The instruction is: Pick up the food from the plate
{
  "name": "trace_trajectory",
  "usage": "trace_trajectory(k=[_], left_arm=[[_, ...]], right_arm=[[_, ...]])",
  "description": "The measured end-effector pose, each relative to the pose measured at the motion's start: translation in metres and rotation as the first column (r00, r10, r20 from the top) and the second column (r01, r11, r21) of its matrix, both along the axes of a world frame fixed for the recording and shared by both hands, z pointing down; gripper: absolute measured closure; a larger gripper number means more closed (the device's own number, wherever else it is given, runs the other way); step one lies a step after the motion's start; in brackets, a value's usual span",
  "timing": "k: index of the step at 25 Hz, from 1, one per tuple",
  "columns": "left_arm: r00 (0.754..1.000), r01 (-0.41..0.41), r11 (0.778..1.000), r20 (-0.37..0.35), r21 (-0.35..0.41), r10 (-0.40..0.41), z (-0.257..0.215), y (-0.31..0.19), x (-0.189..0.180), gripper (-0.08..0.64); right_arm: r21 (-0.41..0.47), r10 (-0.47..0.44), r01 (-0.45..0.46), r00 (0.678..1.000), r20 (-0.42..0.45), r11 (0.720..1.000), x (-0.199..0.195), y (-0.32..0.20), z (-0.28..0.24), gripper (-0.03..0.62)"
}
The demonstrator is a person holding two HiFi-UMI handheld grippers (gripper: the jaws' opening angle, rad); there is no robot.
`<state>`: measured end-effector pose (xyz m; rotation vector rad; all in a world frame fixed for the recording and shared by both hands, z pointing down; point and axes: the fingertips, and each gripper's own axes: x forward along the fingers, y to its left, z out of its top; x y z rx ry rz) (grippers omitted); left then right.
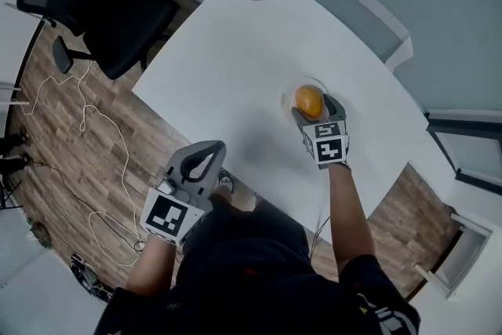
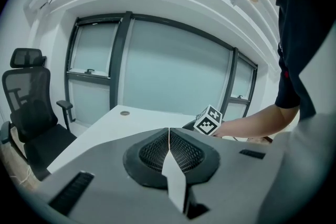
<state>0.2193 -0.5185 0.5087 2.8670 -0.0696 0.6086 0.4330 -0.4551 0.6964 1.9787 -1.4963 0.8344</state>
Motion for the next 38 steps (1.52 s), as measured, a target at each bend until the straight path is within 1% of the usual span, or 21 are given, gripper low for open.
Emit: trace_trajectory(k=[2,4,6,8,12,16,20,25,27,30,32,35,38], left_arm=[[1.000,0.009,1.000,0.006,-0.002,-0.009,0.003,-0.008,-0.005,0.537],[1.000,0.022,1.000,0.013,0.001,-0.022,0.006,-0.015,-0.010,0.537],[0.999,0.032,0.999,0.013,-0.003,-0.032,0.005,-0.020,-0.012,0.537],[0.999,0.032,0.999,0.008,-0.005,-0.032,0.003,-0.023,-0.012,0.537],[1.000,0.017,1.000,-0.001,0.004,-0.017,-0.004,-0.023,-0.010,0.537],[1.000,-0.022,0.999,-0.020,0.041,0.023,-0.027,-0.016,-0.003,0.537],[0.996,-0.032,0.996,-0.077,0.079,0.038,-0.055,-0.012,0.000,0.537],[0.984,-0.066,0.988,-0.155,0.139,0.088,-0.092,-0.001,0.007,0.537],[0.975,-0.086,0.983,-0.189,0.163,0.116,-0.104,0.005,0.010,0.537],[0.962,-0.115,0.980,-0.226,0.165,0.151,-0.119,0.019,0.016,0.537],[0.951,-0.140,0.973,-0.248,0.181,0.183,-0.128,0.027,0.022,0.537],[0.934,-0.177,0.963,-0.274,0.203,0.230,-0.144,0.037,0.030,0.537],[0.921,-0.200,0.955,-0.290,0.219,0.260,-0.155,0.043,0.033,0.537]], right_arm=[[-0.030,0.010,-0.010,1.000,-0.011,1.000,0.002,-0.005,0.011,0.224],[-0.031,0.014,-0.016,0.999,-0.037,0.999,0.003,-0.010,0.014,0.225],[0.010,0.007,-0.007,0.998,-0.060,1.000,0.001,-0.015,0.003,0.227],[0.074,0.005,0.002,0.996,-0.088,0.997,-0.002,-0.021,-0.019,0.227],[0.195,0.008,0.015,0.993,-0.115,0.981,-0.014,-0.023,-0.070,0.227],[0.266,0.000,0.037,0.990,-0.138,0.963,-0.033,-0.015,-0.111,0.227],[0.369,-0.023,0.076,0.989,-0.146,0.926,-0.058,-0.004,-0.165,0.227],[0.480,0.014,0.074,0.984,-0.177,0.874,-0.074,0.020,-0.239,0.227],[0.503,0.037,0.070,0.979,-0.200,0.861,-0.075,0.032,-0.261,0.227],[0.534,0.080,0.062,0.968,-0.238,0.843,-0.076,0.052,-0.292,0.227],[0.555,0.121,0.044,0.959,-0.258,0.831,-0.071,0.065,-0.311,0.226],[0.584,0.188,0.001,0.946,-0.264,0.812,-0.065,0.082,-0.332,0.227],[0.607,0.232,-0.026,0.936,-0.264,0.794,-0.065,0.095,-0.347,0.227]])
